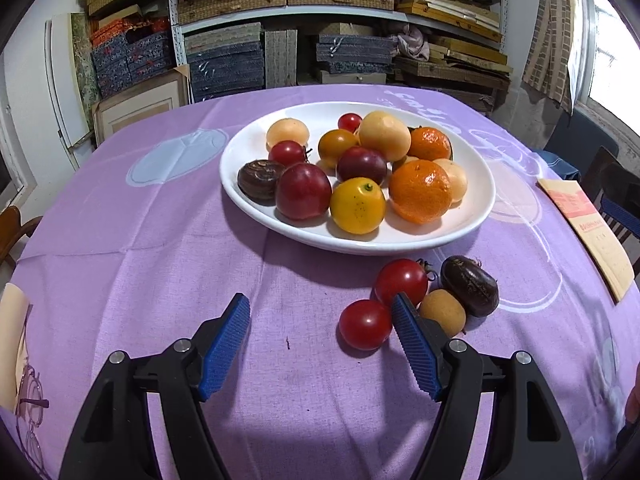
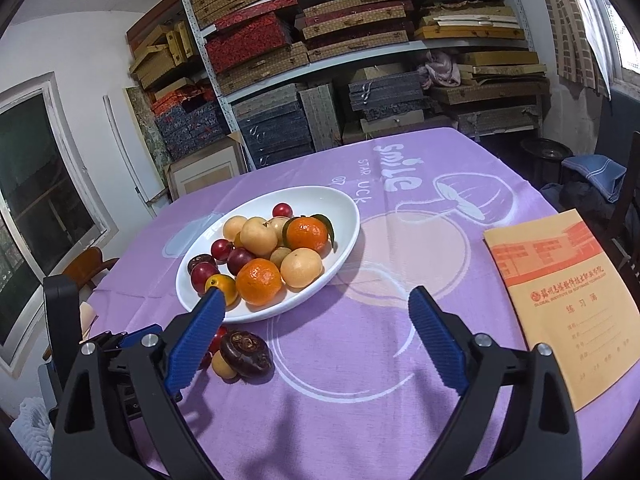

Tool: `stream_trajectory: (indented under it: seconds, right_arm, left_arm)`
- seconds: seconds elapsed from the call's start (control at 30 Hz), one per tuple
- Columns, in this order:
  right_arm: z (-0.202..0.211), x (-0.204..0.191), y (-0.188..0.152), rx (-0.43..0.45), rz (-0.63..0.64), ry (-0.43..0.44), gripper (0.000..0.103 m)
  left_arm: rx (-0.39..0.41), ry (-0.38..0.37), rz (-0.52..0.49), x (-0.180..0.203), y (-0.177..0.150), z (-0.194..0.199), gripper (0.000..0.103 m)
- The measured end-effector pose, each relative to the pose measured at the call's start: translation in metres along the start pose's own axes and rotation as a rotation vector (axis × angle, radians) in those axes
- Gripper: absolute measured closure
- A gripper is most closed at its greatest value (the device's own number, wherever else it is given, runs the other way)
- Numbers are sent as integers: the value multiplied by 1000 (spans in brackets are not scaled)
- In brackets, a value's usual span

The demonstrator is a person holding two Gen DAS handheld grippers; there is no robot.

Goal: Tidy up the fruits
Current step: 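Lift both tools away and move the left tool to a red tomato, then close the left tool around the red tomato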

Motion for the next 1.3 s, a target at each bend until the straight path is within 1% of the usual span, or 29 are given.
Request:
stream_trajectory:
  seconds: [0.17, 0.33, 0.5, 0.6, 0.67, 0.73, 0.83, 0.93, 1.07, 1.23, 1.27, 1.3]
  right_arm:
    - [0, 1, 0, -4, -4, 0, 10]
    - [0, 0, 0, -6, -10, 1, 9]
    - [0, 0, -1, -12, -11, 0, 9]
    - [-1, 0, -2, -14, -10, -2, 9]
    - [-1, 0, -2, -13, -13, -2, 9]
    - [-2, 1, -3, -13, -19, -1, 9]
    - [-4, 3, -4, -15, -27, 1, 9]
    - [-4, 3, -5, -19, -28, 2, 8]
    - [-5, 4, -6, -25, -33, -1, 8]
    - [-6, 6, -5, -28, -44, -2, 8]
    - [-6, 6, -5, -29, -42, -2, 8]
    - [-6, 6, -5, -30, -41, -3, 8]
  left_arm:
    - [-6, 14, 2, 0, -5, 2, 27]
    - [-1, 9, 25, -6, -9, 6, 27]
    - [-24, -33, 34, 1, -9, 1, 28]
    - [-25, -60, 41, 6, -4, -4, 29]
    - [-26, -71, 42, 9, -2, -6, 31]
    - [-26, -87, 40, 11, -2, -6, 39]
    - [-20, -67, 46, 8, -2, -4, 42]
    - [-25, -50, 61, 2, -3, -4, 42]
    - [-57, -41, 67, -2, -8, -8, 42]
    - [-53, -32, 67, -3, -8, -7, 42]
    - [-53, -36, 71, -3, -8, -8, 44]
    - [-53, -43, 74, -2, -8, -8, 49]
Point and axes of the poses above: each gripper's, at about its wrist camera, not at the fingertips, and z roughly against the way its jaws point, x to its right, y to its top, the point moved 8 cm from there along -z, roughly the way its jaws point, and after that the axes turned 7 degrees about -z, right-handed, at the moved point
